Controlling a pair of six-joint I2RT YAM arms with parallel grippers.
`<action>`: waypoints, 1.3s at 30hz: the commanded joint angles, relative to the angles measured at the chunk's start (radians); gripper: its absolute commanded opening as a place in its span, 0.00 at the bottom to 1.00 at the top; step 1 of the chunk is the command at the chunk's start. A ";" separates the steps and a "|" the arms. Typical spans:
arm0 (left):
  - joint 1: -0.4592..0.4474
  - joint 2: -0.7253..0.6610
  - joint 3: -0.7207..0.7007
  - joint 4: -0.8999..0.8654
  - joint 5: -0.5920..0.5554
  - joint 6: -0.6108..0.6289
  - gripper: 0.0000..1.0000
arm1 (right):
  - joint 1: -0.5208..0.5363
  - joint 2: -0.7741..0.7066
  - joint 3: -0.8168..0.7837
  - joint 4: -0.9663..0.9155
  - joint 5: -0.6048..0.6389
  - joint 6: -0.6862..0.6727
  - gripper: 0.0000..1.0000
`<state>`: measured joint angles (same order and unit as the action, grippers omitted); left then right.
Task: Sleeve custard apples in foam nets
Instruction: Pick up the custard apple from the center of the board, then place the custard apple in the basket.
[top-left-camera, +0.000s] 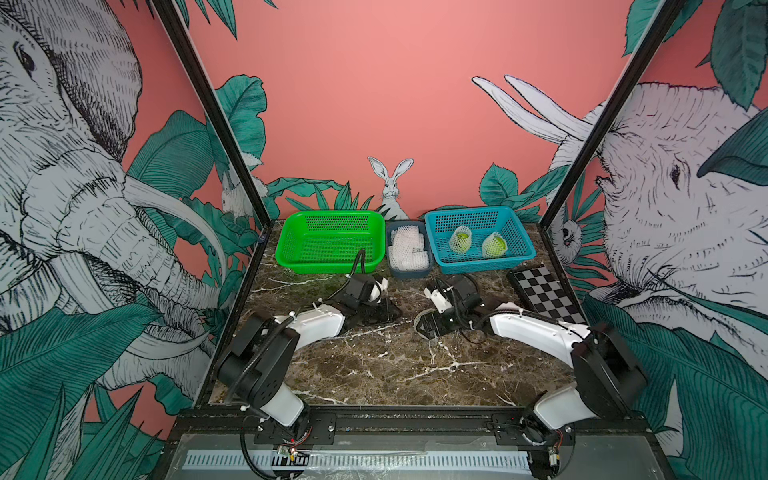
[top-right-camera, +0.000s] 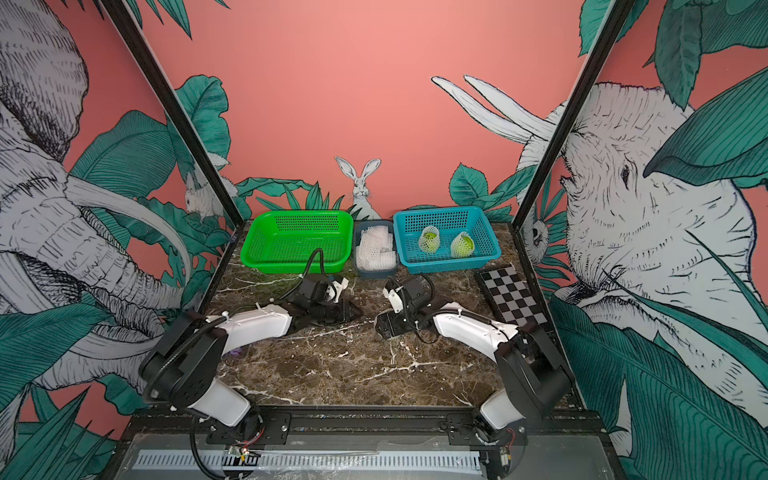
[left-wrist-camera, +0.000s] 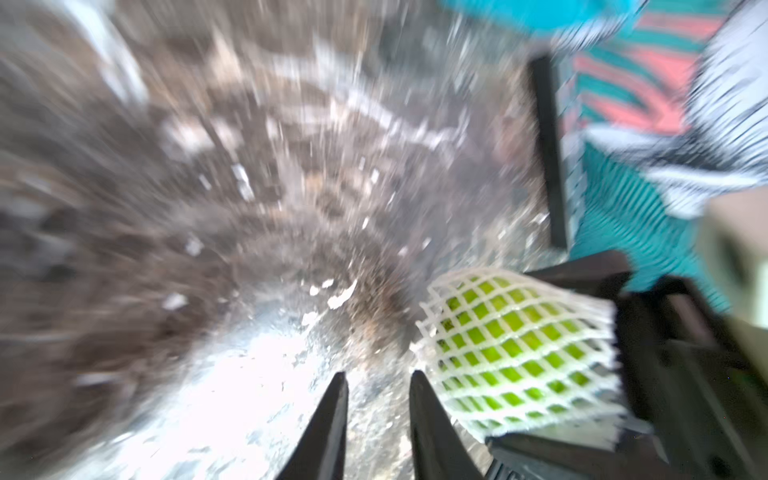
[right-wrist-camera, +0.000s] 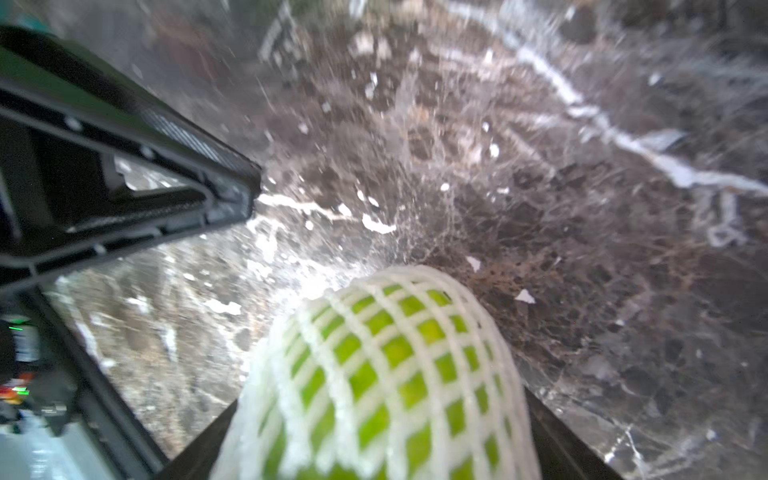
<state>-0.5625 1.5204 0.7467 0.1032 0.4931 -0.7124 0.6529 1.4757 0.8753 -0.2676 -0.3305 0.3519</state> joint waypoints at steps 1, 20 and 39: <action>0.030 -0.102 -0.020 -0.043 -0.042 -0.015 0.32 | -0.043 -0.076 -0.004 0.098 -0.118 0.064 0.84; 0.064 -0.328 0.042 -0.064 -0.045 -0.036 0.58 | -0.280 -0.137 0.074 1.122 -0.461 0.813 0.85; 0.059 -0.348 0.058 -0.009 0.015 -0.080 0.66 | -0.346 0.071 0.429 0.324 0.073 0.147 0.85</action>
<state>-0.5030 1.2037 0.8272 0.0425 0.4980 -0.7677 0.3107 1.4857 1.2594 0.2283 -0.4202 0.6720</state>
